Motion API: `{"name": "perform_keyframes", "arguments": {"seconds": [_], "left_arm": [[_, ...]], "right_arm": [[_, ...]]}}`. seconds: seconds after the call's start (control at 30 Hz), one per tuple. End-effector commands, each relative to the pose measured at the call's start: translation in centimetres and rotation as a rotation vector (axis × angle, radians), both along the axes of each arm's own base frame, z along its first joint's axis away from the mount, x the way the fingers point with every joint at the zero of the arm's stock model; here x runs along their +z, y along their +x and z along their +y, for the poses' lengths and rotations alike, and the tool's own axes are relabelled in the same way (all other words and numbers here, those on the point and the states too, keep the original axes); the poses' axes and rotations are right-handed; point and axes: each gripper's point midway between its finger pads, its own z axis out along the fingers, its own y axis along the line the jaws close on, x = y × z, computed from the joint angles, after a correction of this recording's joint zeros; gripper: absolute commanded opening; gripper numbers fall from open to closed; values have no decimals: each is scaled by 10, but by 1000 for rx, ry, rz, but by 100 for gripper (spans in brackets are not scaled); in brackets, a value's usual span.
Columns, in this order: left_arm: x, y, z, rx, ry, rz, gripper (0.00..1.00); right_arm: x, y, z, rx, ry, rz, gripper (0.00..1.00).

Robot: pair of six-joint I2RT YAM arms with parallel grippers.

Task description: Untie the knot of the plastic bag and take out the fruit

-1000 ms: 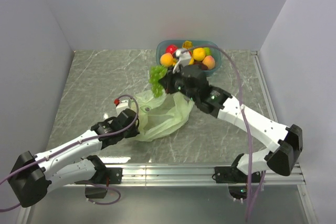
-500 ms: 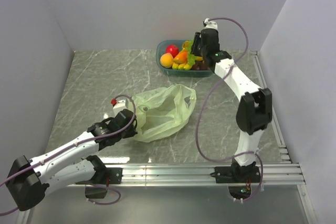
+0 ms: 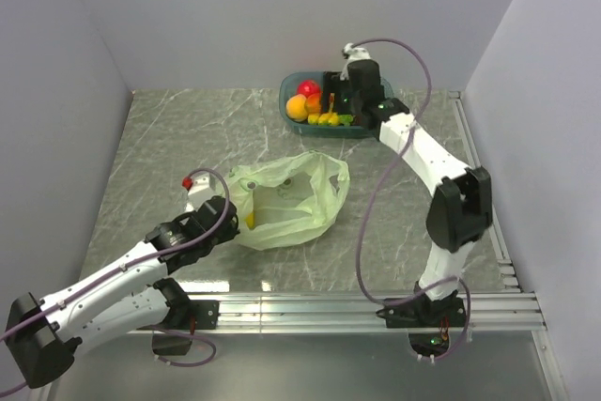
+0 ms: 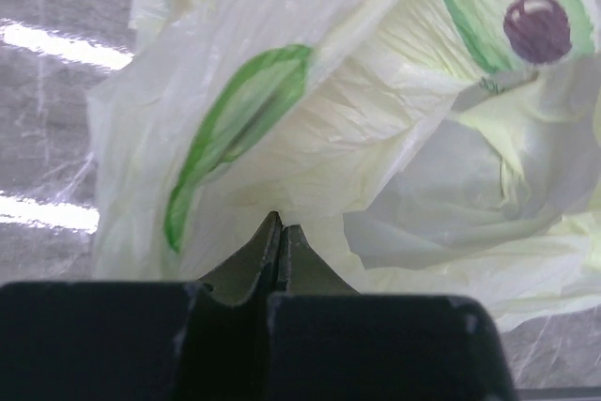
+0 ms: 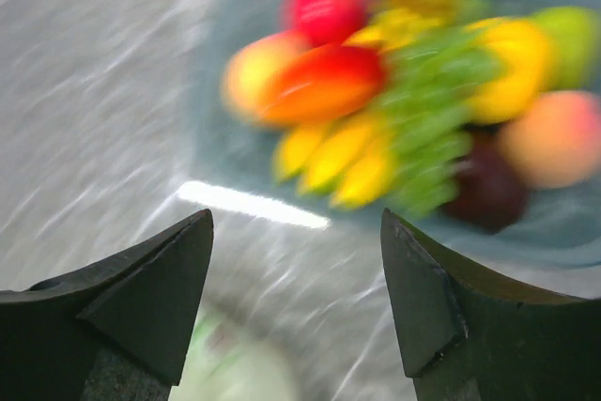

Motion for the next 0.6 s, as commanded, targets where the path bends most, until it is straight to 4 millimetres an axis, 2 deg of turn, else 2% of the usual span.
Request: {"name": "perform_keyframes", "arguments": {"seconds": [0.0, 0.03, 0.1, 0.13, 0.2, 0.23, 0.3, 0.37, 0.43, 0.5, 0.57], "left_arm": [[18, 7, 13, 124, -21, -38, 1], [19, 7, 15, 146, -33, -37, 1], [19, 5, 22, 182, -14, -29, 1], [20, 5, 24, 197, -17, -29, 1], [22, 4, 27, 209, -11, -27, 0], [23, 3, 27, 219, -19, -27, 0], [27, 3, 28, 222, -29, -35, 0], [31, 3, 29, 234, -39, -42, 1], [34, 3, 32, 248, -43, -49, 1], [40, 4, 33, 249, -46, -63, 0], [45, 5, 33, 244, -37, -67, 1]], "right_arm": [[62, -74, 70, 303, 58, -128, 78], [59, -109, 99, 418, 72, -121, 77], [54, -143, 123, 517, 95, -108, 75], [49, -173, 140, 594, 113, -102, 75], [44, -202, 153, 653, 141, -97, 73], [38, -227, 162, 699, 171, -90, 71], [30, -248, 169, 745, 212, -66, 67], [7, -268, 175, 772, 238, -18, 63], [-15, -278, 179, 780, 255, 16, 62], [-29, -286, 187, 803, 271, 41, 62], [-46, -282, 196, 799, 283, 60, 62]]}}
